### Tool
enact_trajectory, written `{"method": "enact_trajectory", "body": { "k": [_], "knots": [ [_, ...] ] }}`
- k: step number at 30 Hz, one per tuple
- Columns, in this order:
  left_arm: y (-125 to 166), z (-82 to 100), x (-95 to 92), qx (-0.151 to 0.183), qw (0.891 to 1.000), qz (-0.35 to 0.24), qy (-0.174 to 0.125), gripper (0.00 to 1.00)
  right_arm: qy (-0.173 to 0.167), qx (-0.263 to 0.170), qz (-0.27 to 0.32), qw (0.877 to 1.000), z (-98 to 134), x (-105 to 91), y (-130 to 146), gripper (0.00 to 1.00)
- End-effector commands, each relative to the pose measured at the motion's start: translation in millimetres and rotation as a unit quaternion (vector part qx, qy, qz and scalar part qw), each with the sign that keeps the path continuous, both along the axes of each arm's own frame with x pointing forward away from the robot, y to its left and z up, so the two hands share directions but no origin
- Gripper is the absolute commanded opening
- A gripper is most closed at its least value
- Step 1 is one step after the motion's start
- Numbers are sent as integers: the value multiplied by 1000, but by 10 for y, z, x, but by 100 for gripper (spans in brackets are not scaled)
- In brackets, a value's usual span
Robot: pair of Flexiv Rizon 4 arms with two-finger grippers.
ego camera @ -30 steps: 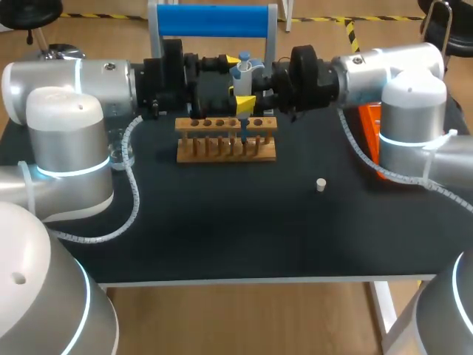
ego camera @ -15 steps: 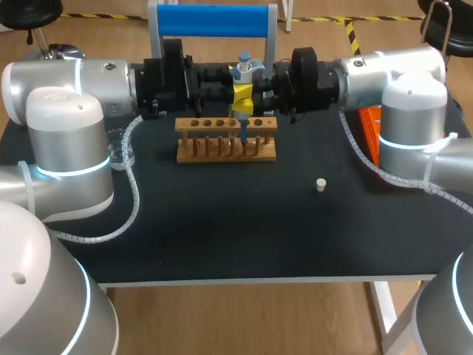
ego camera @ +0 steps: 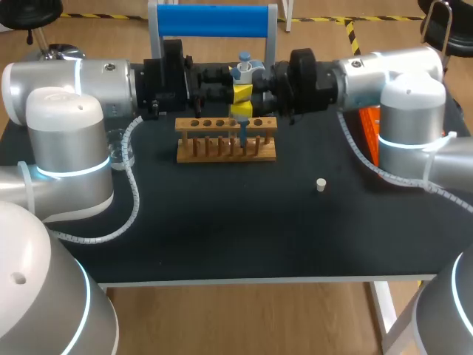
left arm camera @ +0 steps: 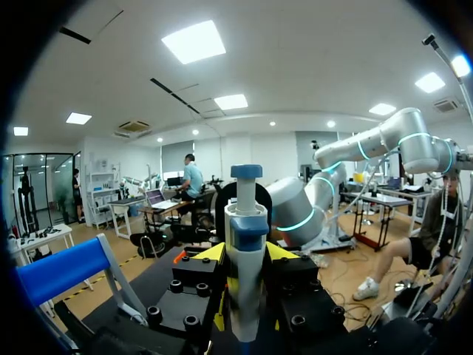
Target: Invert the test tube, pick up the pipette, mount the tip to pipette, aspirate from beaker and dispense into the tube, eject the tip, return the pipette, and cap with the stopper.
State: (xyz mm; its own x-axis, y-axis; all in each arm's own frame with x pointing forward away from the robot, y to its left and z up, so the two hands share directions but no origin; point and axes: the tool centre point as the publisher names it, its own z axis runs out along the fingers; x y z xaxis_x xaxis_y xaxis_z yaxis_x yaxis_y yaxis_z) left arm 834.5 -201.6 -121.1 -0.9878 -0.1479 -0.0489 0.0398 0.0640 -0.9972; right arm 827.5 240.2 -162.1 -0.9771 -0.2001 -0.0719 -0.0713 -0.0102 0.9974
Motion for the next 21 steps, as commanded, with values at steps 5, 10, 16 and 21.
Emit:
{"method": "enact_trajectory", "body": {
  "k": [5, 10, 16, 21],
  "knots": [
    [-10, 3, -5, -1, 1000, 2, -1, 0, -1, 8, 21, 1000, -17, 29, -164, 100],
    [-10, 3, -5, -1, 1000, 2, -1, 0, 1, 18, 29, 999, 9, 73, -415, 100],
    [-10, 3, -5, -1, 1000, 2, -1, 0, -2, 21, 6, 1000, 43, 262, -778, 100],
    [-10, 3, -5, -1, 1000, 2, -1, 0, 0, 3, -21, 1000, 41, 548, -986, 100]
  ]
}}
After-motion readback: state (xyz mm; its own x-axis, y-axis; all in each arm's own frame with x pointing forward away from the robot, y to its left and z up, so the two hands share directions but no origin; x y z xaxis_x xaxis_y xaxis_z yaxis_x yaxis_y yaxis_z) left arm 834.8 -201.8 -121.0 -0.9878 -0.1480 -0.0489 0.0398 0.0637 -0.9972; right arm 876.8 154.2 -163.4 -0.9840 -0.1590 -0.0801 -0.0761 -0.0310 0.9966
